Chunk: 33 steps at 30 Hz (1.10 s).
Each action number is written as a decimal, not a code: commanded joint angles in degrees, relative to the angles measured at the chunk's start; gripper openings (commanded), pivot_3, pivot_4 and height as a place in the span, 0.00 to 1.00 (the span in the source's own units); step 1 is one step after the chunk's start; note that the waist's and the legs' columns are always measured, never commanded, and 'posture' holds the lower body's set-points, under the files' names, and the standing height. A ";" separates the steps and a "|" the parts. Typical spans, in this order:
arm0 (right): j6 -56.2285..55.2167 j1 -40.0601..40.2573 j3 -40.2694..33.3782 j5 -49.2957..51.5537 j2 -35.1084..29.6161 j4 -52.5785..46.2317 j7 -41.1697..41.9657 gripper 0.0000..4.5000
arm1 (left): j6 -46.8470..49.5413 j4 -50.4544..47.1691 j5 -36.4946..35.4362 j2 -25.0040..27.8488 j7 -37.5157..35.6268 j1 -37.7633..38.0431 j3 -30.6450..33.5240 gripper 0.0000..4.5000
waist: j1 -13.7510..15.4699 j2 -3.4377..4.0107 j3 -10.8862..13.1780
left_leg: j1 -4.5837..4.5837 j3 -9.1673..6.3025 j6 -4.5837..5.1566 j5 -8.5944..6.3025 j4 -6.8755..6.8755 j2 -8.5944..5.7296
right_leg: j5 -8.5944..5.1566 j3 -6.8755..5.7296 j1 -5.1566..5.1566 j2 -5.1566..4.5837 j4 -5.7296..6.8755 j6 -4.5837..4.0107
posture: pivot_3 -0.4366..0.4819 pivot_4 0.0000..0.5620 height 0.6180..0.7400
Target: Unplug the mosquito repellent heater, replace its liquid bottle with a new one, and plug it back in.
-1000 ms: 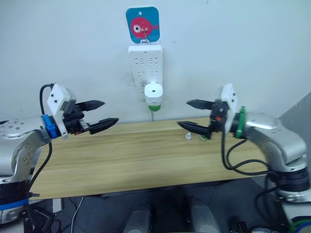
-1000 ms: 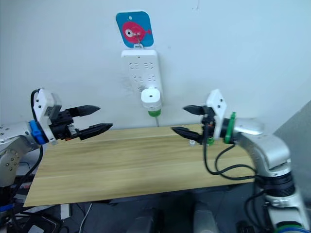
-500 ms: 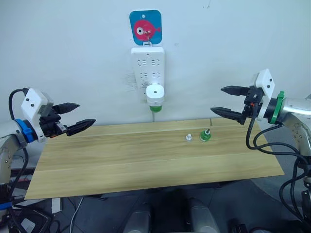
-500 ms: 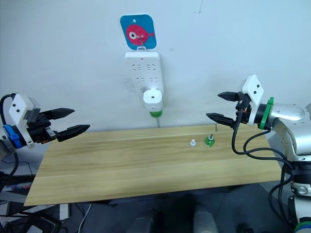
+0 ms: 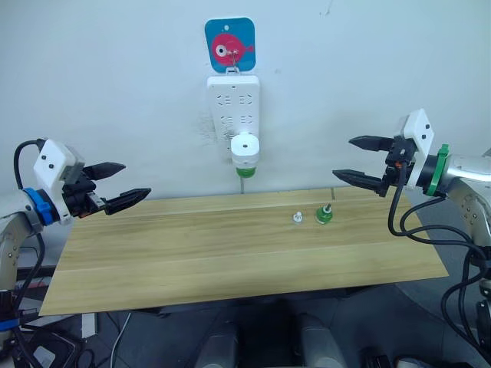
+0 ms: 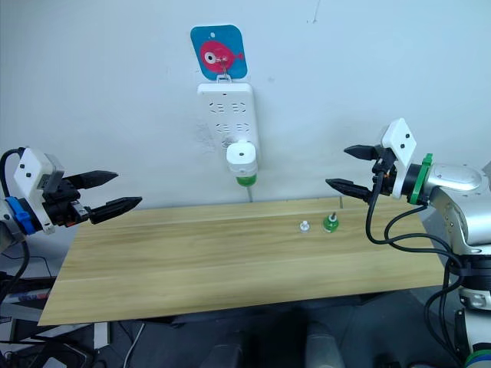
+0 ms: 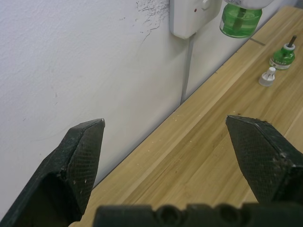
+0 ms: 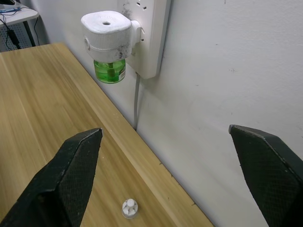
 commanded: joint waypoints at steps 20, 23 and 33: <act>-0.38 3.23 -1.97 -0.25 -0.09 -3.86 -2.01 0.99 | -0.41 -3.43 1.18 -1.42 0.40 -0.74 -2.65 1.00 | -0.03 0.01 -0.03 | 0.01 0.01 0.00 0.00 0.02 0.00 | 0.00 0.01 0.01 0.00 0.01 0.00 | 0.44 0.25 1.00; -0.38 3.24 -1.97 -0.25 -0.09 -3.86 -2.02 0.99 | -0.40 -3.44 1.20 -1.44 0.39 -0.75 -2.64 1.00 | -0.03 0.01 -0.02 | 0.01 0.01 0.00 0.00 0.02 0.00 | 0.00 0.01 0.01 0.00 0.01 0.00 | 0.44 0.25 1.00; 0.02 3.36 -2.06 0.04 -0.15 -4.30 -1.99 0.99 | -0.81 -3.04 1.15 -1.47 0.33 -0.97 -2.28 1.00 | -0.04 0.01 -0.03 | 0.01 0.01 0.00 0.00 0.02 0.00 | 0.00 0.01 0.01 0.00 0.01 0.00 | 0.44 0.25 1.00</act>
